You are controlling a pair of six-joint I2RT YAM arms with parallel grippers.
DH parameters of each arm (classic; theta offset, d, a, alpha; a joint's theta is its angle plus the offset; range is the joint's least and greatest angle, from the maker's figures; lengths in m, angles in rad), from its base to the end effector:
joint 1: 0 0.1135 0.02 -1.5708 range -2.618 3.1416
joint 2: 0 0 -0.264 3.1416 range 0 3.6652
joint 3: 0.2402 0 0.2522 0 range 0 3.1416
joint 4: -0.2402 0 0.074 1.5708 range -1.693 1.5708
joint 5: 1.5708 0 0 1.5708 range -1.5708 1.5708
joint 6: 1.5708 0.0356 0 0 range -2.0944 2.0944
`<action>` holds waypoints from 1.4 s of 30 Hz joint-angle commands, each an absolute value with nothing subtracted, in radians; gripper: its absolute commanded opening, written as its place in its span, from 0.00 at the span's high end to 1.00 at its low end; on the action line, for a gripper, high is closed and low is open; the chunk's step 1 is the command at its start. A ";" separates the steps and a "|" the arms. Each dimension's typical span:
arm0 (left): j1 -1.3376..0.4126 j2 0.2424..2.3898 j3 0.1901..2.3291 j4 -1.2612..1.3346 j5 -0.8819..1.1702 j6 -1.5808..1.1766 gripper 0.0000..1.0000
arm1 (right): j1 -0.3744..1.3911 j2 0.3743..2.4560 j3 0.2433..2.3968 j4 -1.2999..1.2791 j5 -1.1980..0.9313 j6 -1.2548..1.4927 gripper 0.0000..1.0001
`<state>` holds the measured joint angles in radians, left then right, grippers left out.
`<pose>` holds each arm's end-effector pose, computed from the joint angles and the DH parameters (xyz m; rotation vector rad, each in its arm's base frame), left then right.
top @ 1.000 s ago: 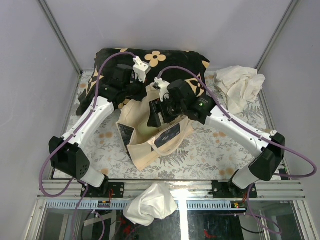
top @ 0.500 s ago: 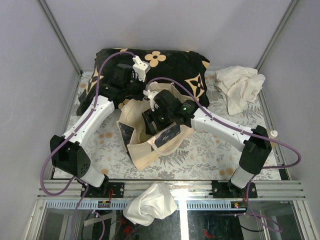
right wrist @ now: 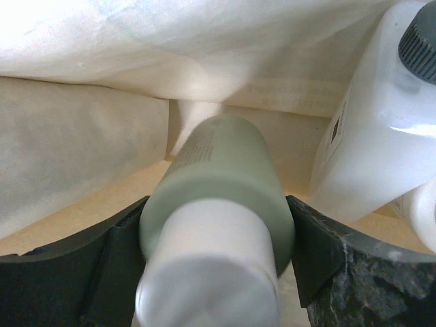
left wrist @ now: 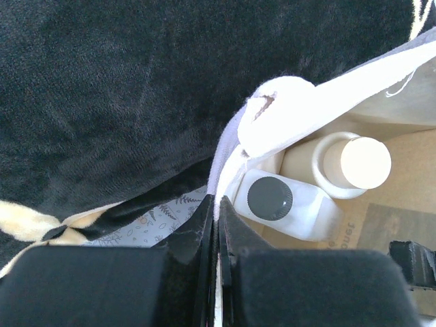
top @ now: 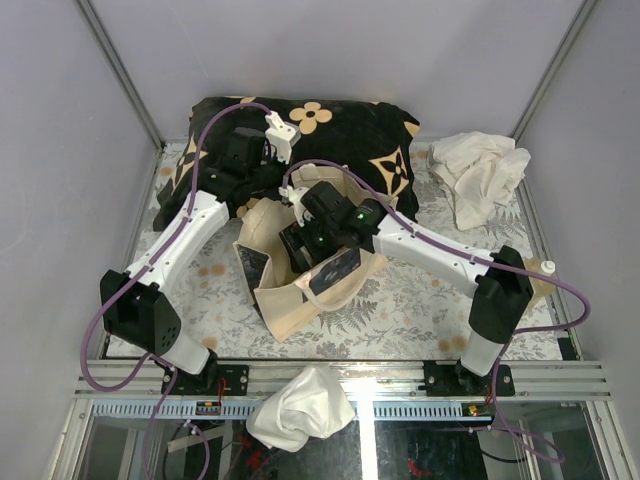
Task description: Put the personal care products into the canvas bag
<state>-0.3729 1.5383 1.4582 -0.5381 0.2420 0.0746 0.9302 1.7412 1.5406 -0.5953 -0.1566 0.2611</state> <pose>0.3218 -0.1350 0.3546 0.6219 2.1116 -0.4326 0.2305 0.3185 0.3057 -0.8914 2.3221 0.7306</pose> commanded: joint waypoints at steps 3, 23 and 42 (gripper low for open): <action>-0.368 1.552 1.499 -0.463 0.240 0.060 1.00 | 0.940 1.717 1.624 -0.529 -0.169 0.238 0.16; -0.368 1.560 1.515 -0.466 0.224 0.057 1.00 | 0.931 1.534 1.654 -0.725 0.209 0.251 0.01; -0.368 1.581 1.520 -0.466 0.255 0.056 1.00 | 0.428 1.473 1.871 -1.011 0.427 0.284 0.01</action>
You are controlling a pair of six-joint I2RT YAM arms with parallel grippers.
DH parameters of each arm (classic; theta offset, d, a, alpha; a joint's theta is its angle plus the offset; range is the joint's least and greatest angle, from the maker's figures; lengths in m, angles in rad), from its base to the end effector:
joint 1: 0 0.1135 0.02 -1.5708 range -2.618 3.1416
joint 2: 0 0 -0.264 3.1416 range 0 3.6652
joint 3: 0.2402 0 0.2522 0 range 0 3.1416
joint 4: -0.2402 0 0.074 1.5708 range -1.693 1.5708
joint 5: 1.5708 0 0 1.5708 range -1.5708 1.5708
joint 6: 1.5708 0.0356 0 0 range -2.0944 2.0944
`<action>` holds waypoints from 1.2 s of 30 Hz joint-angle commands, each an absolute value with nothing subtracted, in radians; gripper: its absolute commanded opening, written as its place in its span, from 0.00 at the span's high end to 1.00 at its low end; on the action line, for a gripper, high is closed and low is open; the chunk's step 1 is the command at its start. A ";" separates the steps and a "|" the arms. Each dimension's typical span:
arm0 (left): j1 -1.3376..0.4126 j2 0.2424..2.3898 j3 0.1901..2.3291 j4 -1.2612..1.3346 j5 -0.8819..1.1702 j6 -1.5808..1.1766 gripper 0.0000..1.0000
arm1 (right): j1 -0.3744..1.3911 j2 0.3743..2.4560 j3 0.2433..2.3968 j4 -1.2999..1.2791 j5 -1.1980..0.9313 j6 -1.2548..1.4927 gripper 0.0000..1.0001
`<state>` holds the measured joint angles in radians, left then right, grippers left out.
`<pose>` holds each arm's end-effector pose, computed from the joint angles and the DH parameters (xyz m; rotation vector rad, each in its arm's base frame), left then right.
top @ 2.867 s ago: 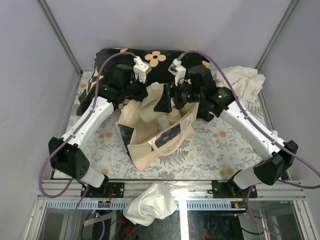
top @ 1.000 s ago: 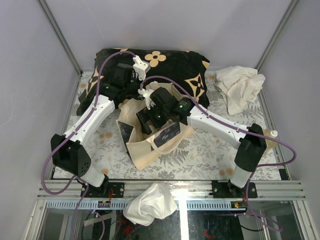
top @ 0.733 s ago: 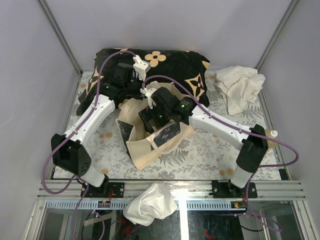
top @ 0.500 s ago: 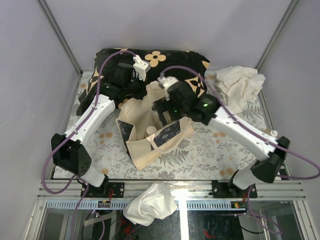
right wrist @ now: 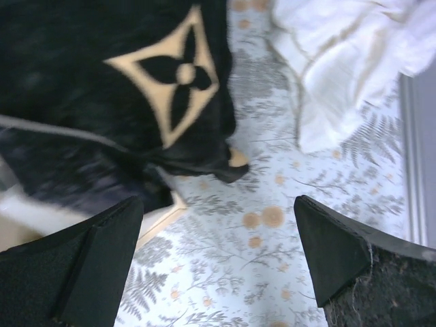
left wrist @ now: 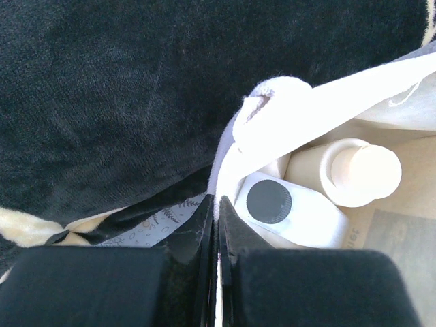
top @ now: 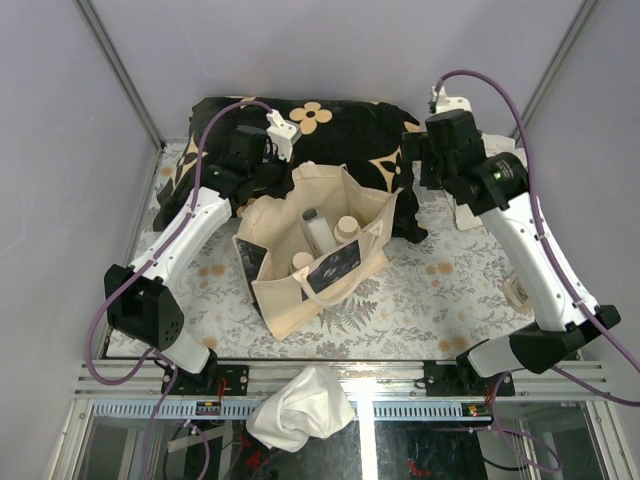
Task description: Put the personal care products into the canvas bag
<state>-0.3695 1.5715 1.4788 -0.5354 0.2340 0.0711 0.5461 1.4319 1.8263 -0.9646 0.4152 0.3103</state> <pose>0.3304 -0.1368 0.3507 0.6114 2.1250 -0.4238 0.2435 0.1312 0.4669 -0.0068 2.0882 0.0734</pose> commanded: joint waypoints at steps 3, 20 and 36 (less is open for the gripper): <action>-0.369 1.579 1.520 -0.466 0.258 0.056 1.00 | 0.303 1.503 1.872 -1.019 0.394 0.260 0.01; -0.368 1.565 1.493 -0.465 0.268 0.058 1.00 | -0.287 1.505 1.746 -1.028 0.339 0.279 0.01; -0.368 1.583 1.480 -0.448 0.309 0.059 1.00 | -0.351 1.306 1.358 -1.022 0.504 0.388 0.01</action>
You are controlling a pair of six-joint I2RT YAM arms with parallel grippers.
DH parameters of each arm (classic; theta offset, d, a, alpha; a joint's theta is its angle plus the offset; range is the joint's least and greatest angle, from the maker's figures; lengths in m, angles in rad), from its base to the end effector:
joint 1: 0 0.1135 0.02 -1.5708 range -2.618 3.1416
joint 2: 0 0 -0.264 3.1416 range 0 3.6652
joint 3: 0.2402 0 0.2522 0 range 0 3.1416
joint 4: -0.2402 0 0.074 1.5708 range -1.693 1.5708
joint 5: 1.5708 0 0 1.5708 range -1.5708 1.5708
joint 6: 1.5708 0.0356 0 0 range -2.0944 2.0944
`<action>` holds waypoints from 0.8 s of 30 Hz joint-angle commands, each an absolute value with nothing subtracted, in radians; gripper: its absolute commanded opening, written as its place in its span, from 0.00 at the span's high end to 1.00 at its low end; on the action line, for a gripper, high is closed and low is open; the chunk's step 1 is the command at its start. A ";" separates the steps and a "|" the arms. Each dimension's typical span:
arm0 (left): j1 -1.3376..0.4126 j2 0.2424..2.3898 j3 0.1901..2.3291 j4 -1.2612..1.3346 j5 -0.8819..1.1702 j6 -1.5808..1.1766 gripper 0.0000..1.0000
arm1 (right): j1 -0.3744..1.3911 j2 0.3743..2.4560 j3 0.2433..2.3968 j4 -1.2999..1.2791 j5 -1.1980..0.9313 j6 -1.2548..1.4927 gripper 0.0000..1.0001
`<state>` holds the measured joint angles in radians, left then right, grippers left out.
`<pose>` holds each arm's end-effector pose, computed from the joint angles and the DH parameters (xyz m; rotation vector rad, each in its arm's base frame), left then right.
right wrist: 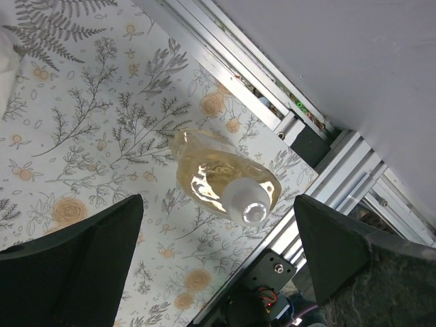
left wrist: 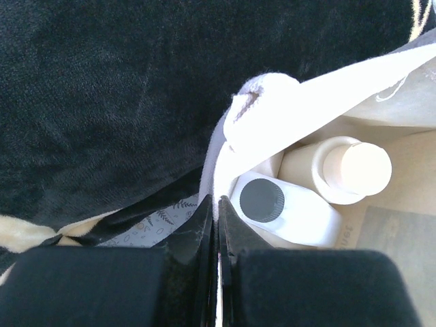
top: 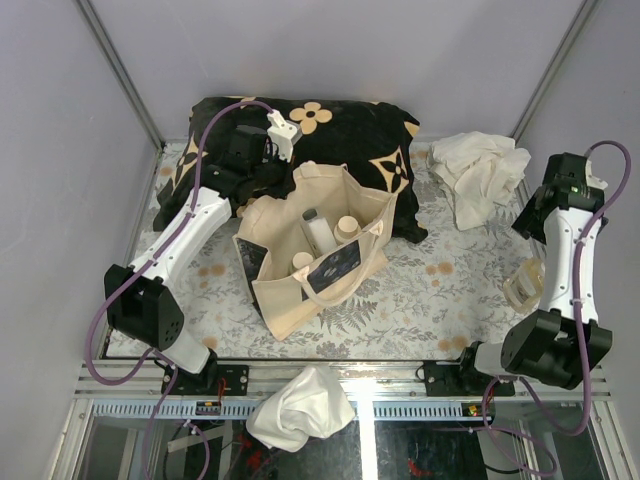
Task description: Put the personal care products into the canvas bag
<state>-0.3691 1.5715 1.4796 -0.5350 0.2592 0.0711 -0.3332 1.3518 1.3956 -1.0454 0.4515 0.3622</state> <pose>0.3301 -0.1375 0.3512 0.6246 2.1197 -0.4513 0.2424 -0.1003 0.3525 1.0147 2.3044 -0.5663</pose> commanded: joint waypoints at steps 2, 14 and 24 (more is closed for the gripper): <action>-0.368 1.586 1.480 -0.446 0.311 0.058 1.00 | -0.365 1.298 1.323 -0.998 0.484 0.383 0.01; -0.368 1.590 1.482 -0.454 0.305 0.065 1.00 | -0.414 1.322 1.137 -0.870 0.378 0.366 0.01; -0.368 1.615 1.502 -0.474 0.299 0.064 1.00 | -0.460 1.367 1.092 -0.810 0.309 0.341 0.01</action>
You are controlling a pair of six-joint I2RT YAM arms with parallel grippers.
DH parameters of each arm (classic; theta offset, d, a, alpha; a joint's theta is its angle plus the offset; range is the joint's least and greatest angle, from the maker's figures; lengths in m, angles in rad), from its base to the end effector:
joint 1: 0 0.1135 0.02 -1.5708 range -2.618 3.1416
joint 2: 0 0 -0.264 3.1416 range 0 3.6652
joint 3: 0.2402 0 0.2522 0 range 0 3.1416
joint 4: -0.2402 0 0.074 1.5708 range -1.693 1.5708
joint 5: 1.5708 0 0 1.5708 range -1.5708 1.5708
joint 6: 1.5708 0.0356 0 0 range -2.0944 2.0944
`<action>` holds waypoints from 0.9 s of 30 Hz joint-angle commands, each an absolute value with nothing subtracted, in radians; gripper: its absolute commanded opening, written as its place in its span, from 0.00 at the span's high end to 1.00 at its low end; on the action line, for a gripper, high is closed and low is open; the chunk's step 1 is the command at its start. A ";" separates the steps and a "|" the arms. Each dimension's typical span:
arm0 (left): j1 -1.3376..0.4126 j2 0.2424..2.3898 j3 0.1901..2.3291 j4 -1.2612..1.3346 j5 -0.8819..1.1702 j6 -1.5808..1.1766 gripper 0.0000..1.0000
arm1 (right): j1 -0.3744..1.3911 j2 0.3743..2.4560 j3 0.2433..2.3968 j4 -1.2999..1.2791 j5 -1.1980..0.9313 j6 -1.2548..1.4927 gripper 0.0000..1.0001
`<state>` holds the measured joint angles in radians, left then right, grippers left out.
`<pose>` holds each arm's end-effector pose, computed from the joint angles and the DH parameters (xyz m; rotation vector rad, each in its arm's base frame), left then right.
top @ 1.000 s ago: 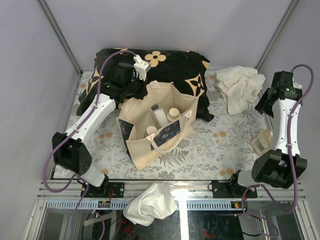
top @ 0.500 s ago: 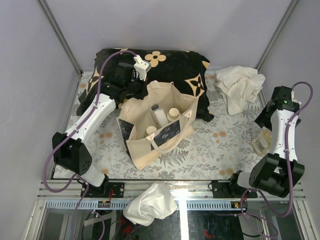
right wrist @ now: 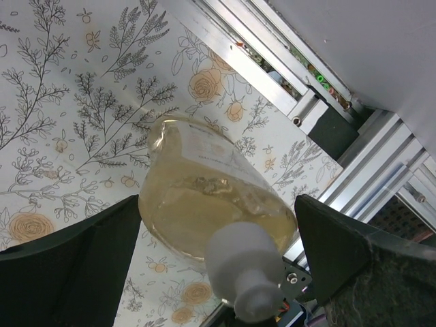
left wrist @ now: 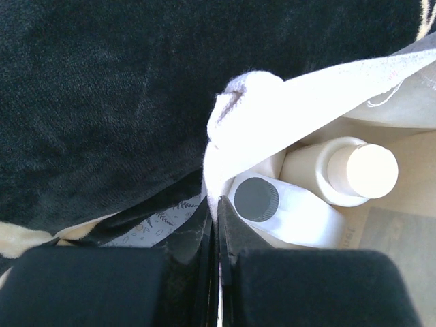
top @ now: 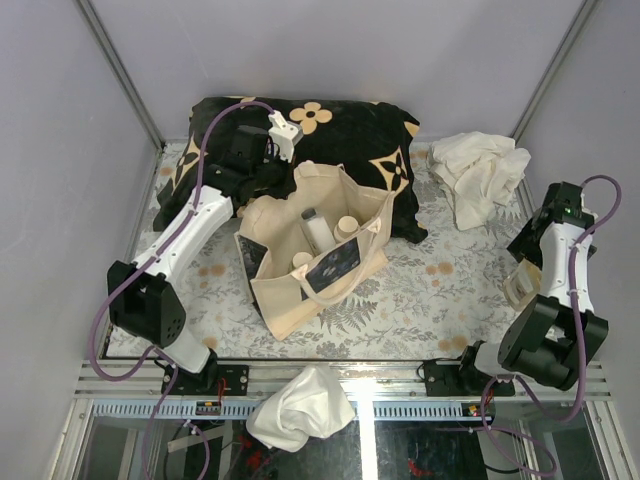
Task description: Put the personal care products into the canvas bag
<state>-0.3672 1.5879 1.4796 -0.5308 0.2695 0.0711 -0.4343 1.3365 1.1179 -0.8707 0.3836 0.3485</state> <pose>0.3340 -0.1386 0.3460 0.6293 2.1307 -0.4616 0.2306 -0.1217 0.2809 1.1186 2.3819 -0.5376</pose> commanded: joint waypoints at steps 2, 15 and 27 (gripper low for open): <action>-0.368 1.620 1.505 -0.477 0.297 0.064 1.00 | -0.467 1.375 1.086 -0.798 0.293 0.339 0.01; -0.370 1.652 1.540 -0.489 0.285 0.069 1.00 | -0.469 1.446 1.106 -0.754 0.139 0.324 0.58; -0.368 1.662 1.555 -0.488 0.264 0.070 1.00 | -0.469 1.474 1.124 -0.775 0.089 0.310 0.24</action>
<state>-0.3634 1.6501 1.5257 -0.5354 0.2539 0.0715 -0.4721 1.4303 1.1355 -0.7338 0.1646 0.3016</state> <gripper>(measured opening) 0.005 0.748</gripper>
